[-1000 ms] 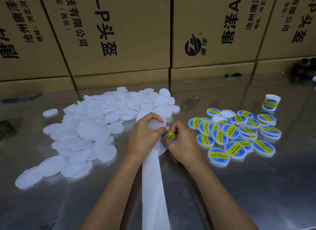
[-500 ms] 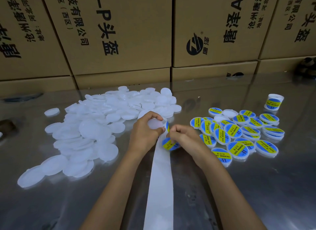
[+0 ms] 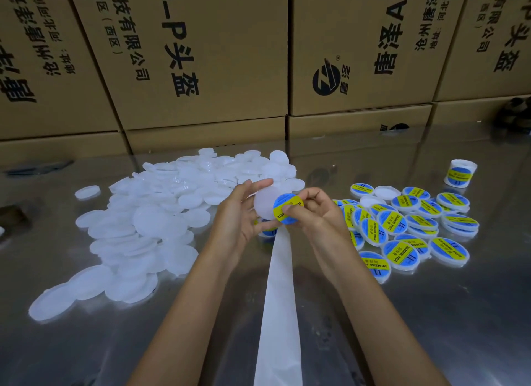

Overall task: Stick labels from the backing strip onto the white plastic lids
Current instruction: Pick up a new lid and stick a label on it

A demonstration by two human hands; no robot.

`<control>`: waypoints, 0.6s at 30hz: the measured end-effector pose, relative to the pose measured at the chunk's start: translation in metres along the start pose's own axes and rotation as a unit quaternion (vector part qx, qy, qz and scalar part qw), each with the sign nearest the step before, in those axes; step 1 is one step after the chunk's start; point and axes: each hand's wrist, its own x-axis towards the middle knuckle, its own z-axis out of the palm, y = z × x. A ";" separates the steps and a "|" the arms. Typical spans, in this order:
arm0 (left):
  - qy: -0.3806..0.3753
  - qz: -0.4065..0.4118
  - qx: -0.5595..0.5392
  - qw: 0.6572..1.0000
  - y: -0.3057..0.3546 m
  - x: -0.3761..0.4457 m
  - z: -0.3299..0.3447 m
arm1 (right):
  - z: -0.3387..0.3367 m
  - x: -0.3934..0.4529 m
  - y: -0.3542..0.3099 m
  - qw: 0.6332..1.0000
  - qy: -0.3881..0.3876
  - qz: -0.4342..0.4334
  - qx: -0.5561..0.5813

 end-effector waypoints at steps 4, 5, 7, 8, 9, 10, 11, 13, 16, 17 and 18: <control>-0.038 -0.002 0.012 0.999 -0.004 -0.003 0.009 | 0.004 0.000 0.000 0.994 0.048 -0.073 -0.068; -0.039 -0.002 0.018 0.999 -0.005 -0.003 0.011 | 0.005 0.000 0.000 0.992 0.055 -0.086 -0.076; -0.044 -0.006 0.025 0.999 -0.006 -0.004 0.014 | 0.005 0.000 0.000 0.989 0.063 -0.102 -0.082; -0.046 -0.008 0.026 0.999 -0.006 -0.005 0.014 | 0.005 0.000 0.000 0.989 0.065 -0.104 -0.084; -0.047 -0.009 0.027 0.998 -0.006 -0.005 0.015 | 0.005 0.000 0.000 0.989 0.065 -0.104 -0.085; -0.047 -0.009 0.030 0.998 -0.006 -0.006 0.015 | 0.005 0.000 0.000 0.989 0.065 -0.102 -0.085; -0.045 -0.009 0.033 0.998 -0.006 -0.006 0.016 | 0.004 0.000 0.001 0.989 0.064 -0.100 -0.088; -0.040 -0.008 0.039 0.998 -0.005 -0.007 0.017 | 0.004 0.000 0.002 0.988 0.064 -0.098 -0.097; -0.038 -0.003 0.050 0.998 -0.005 -0.008 0.018 | 0.004 -0.001 0.004 0.985 0.066 -0.109 -0.116; -0.037 -0.001 0.054 0.998 -0.005 -0.008 0.019 | 0.004 -0.001 0.004 0.983 0.067 -0.115 -0.124; -0.038 0.001 0.058 0.998 -0.005 -0.008 0.019 | 0.004 -0.001 0.004 0.982 0.068 -0.119 -0.131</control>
